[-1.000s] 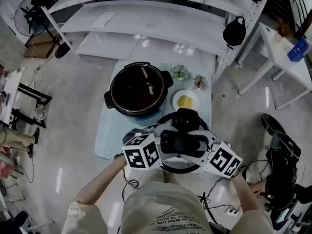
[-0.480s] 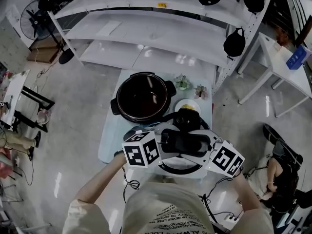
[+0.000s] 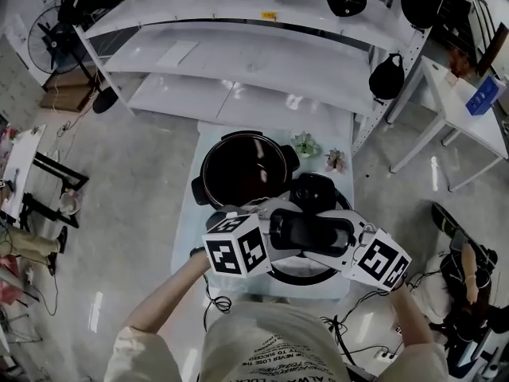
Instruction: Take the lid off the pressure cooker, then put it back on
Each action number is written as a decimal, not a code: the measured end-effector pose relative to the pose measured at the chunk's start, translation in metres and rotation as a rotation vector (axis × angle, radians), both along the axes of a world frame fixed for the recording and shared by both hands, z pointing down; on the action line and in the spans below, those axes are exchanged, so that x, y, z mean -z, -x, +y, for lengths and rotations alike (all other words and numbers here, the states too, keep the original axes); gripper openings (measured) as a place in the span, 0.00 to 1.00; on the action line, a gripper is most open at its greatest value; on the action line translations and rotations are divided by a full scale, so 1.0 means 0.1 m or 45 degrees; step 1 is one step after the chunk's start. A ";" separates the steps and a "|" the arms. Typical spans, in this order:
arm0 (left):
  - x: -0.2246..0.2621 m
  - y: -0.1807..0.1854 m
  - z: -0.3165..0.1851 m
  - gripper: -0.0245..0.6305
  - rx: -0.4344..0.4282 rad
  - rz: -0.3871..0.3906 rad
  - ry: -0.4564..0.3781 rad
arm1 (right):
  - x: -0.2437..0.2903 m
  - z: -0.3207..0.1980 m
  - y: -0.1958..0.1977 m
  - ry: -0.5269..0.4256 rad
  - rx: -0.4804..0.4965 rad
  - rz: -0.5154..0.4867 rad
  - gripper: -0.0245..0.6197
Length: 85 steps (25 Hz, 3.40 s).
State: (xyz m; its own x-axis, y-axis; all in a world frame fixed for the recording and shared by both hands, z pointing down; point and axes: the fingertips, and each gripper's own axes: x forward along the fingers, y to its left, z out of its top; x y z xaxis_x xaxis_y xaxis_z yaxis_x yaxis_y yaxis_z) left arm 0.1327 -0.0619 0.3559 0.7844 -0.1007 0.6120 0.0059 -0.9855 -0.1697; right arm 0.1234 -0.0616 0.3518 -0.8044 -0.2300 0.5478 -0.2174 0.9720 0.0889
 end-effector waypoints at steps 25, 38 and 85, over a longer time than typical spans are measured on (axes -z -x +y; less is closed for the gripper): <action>0.23 1.13 -0.76 0.48 -0.105 0.015 -0.051 | 0.23 -0.77 1.14 -0.020 -0.108 -0.005 0.47; 0.23 1.33 -1.26 0.48 0.017 -0.004 -0.042 | 0.22 -1.26 1.33 -0.001 0.008 -0.007 0.47; -0.29 1.53 -1.63 0.48 0.105 -0.077 0.129 | -0.31 -1.63 1.52 0.186 0.108 -0.024 0.47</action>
State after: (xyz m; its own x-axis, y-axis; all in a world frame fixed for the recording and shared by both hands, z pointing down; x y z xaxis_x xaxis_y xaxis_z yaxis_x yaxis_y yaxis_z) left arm -0.0202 -0.2249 0.3844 0.7371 -0.0986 0.6685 -0.0685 -0.9951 -0.0712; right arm -0.0288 -0.2247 0.3829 -0.8278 -0.0793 0.5554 -0.1339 0.9893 -0.0583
